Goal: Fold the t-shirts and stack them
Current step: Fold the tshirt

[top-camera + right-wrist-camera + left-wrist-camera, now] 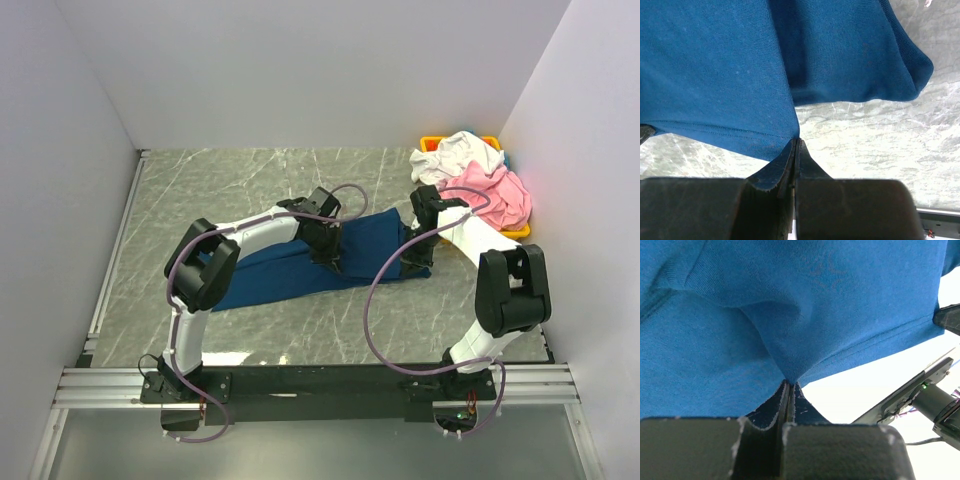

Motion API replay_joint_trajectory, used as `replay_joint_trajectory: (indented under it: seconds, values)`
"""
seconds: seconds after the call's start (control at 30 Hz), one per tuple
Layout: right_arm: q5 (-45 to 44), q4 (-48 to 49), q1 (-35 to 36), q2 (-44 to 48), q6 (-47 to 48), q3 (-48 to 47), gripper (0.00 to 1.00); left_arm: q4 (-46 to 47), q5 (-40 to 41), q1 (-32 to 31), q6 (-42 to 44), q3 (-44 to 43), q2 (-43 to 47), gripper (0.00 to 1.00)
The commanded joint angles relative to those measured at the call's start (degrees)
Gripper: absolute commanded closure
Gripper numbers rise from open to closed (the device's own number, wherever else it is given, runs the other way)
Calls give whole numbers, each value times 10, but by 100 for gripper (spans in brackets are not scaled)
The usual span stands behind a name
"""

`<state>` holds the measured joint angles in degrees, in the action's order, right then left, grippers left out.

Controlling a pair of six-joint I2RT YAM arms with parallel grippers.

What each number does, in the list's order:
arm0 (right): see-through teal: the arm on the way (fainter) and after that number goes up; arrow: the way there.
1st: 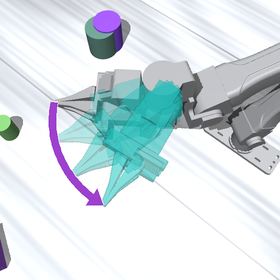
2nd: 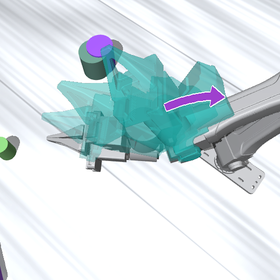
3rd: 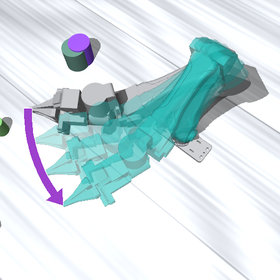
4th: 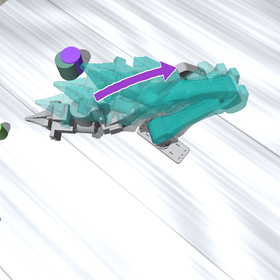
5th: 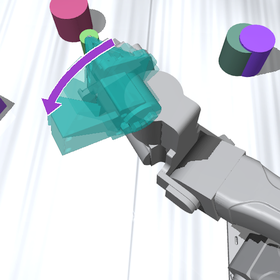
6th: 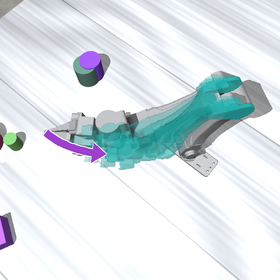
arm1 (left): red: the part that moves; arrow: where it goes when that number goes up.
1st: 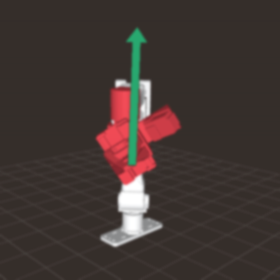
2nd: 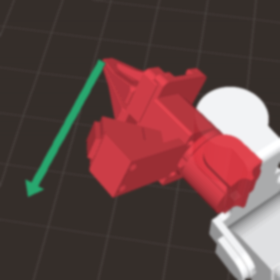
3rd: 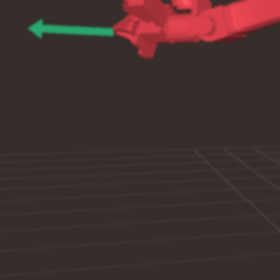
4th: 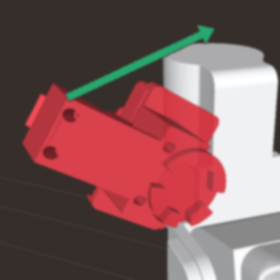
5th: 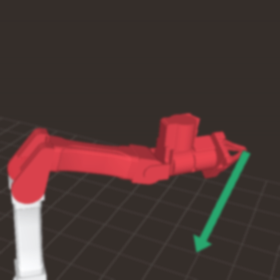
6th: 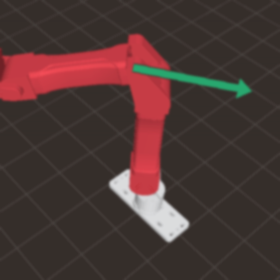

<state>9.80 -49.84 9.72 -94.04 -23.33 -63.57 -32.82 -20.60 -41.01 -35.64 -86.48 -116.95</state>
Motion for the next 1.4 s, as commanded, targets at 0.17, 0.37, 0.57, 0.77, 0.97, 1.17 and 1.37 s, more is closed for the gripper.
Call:
replay_joint_trajectory:
  seconds: [0.17,0.37,0.57,0.77,0.97,1.17,1.37]
  values:
    - [-16,-10,-3,-3,-2,-7,74,-45,10,7,22,-18,18,50]
    - [-43,-38,-4,-4,7,-77,60,-39,1,51,11,-15,64,36]
    - [-26,-15,-5,-41,9,-159,60,20,-20,131,-11,11,103,36]
    - [38,32,-2,-142,7,-231,60,75,-33,200,-11,71,103,36]
    - [22,34,0,-239,-1,-274,60,97,-13,236,16,126,89,39]
    - [-27,0,-1,-319,-13,-330,61,94,60,258,23,186,94,39]
    - [-73,-39,-1,-363,-22,-404,61,98,115,267,7,249,140,38]
